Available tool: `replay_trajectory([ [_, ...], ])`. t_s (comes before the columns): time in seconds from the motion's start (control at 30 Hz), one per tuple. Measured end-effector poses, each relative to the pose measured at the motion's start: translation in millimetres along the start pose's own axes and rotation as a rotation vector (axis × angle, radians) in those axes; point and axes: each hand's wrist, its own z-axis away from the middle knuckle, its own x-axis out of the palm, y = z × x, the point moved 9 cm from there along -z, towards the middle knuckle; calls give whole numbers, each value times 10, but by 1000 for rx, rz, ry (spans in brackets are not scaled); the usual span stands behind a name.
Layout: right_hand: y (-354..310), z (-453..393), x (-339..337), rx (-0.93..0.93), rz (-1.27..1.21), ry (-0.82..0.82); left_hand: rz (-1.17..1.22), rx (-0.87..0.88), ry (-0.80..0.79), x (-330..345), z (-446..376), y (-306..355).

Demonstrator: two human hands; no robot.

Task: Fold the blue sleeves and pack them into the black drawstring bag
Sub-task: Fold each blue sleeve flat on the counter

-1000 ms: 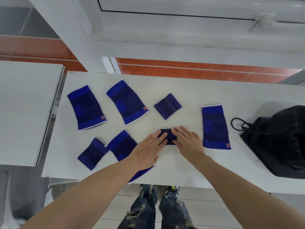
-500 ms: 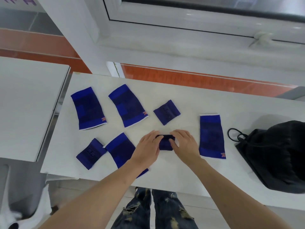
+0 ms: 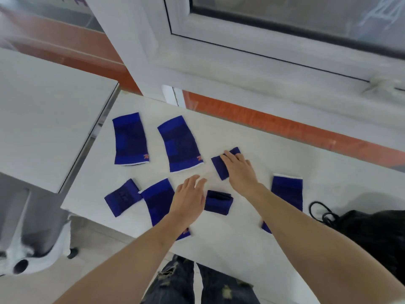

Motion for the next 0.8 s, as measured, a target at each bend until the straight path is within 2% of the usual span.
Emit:
replay_trajectory([
  [0.27,44,-114,-7,62,19,36,-18,-95,-14,-28,164,-216],
  [0.37,-3,-89,-209,67,85,107,-12,-101,12,-121,180,-239],
  [0.5,-141,84,-651,101,32,264,25,-95,70,-343,187,-309],
  [0.67,-592,391,-918,187,-357,301,121,-67,133,-670,171,-485],
  [0.8,-1141,511,-756,280,-840,310,348,-99,159,-906,230,-858],
])
